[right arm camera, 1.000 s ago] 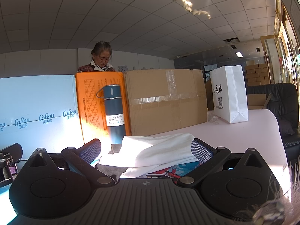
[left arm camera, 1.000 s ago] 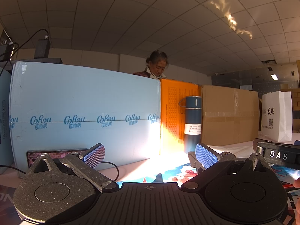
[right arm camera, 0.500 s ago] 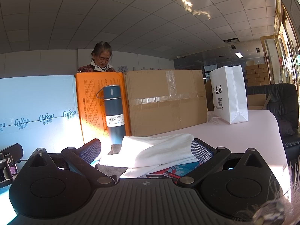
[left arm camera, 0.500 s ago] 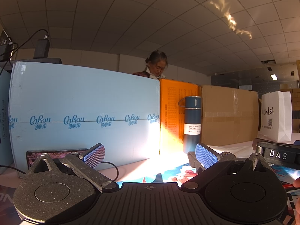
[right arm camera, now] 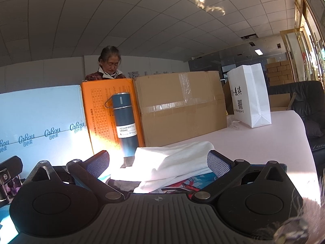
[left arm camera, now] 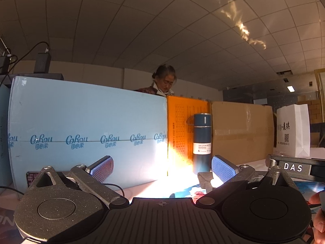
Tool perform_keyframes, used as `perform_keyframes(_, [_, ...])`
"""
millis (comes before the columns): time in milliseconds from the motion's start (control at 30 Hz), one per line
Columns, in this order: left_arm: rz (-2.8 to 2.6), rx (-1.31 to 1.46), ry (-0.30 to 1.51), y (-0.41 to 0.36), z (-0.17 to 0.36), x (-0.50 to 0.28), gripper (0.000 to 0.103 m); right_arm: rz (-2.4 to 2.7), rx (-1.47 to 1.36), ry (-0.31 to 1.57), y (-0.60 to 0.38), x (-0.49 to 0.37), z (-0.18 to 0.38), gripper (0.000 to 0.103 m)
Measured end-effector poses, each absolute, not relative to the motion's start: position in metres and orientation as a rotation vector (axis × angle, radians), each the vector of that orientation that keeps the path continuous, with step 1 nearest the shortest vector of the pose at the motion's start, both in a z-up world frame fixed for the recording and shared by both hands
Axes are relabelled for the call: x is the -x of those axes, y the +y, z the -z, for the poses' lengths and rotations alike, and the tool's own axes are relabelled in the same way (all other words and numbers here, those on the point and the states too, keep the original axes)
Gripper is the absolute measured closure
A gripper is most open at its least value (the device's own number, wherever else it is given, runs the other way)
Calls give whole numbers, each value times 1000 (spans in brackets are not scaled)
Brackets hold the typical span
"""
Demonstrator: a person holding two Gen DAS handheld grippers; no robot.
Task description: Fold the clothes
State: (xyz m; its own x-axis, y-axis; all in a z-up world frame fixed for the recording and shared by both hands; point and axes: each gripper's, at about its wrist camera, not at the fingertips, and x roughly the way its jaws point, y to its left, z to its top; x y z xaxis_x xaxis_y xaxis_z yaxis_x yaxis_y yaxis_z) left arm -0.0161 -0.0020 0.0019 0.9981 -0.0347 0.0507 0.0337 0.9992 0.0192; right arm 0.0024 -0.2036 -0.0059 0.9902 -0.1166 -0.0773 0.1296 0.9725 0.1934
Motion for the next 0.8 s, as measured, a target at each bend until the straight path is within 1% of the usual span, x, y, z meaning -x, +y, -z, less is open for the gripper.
perform_keyframes(133, [30, -27, -101, -4, -3, 25, 0, 104, -275, 59, -214, 0, 7, 0])
perform_keyframes(333, [15, -142, -170, -29, -12, 37, 0, -18, -483, 74, -239, -3, 14, 0])
perform_keyframes(400, [19, -134, -173, -34, -15, 44, 0, -61, -540, 82, -245, -4, 17, 0])
perform_keyframes(467, [39, -103, -143, -35, -19, 50, 0, -93, -556, 76, -246, -4, 17, 0])
perform_keyframes(567, [47, -83, -45, -31, -28, 60, 0, -161, -566, 68, -246, -1, 17, 0])
perform_keyframes(667, [40, -140, 36, -28, -35, 80, 0, -243, -570, 61, -245, 3, 16, 0])
perform_keyframes(800, [-57, -170, 26, -10, -37, 125, 0, -350, -534, 79, -235, 7, 13, 0])
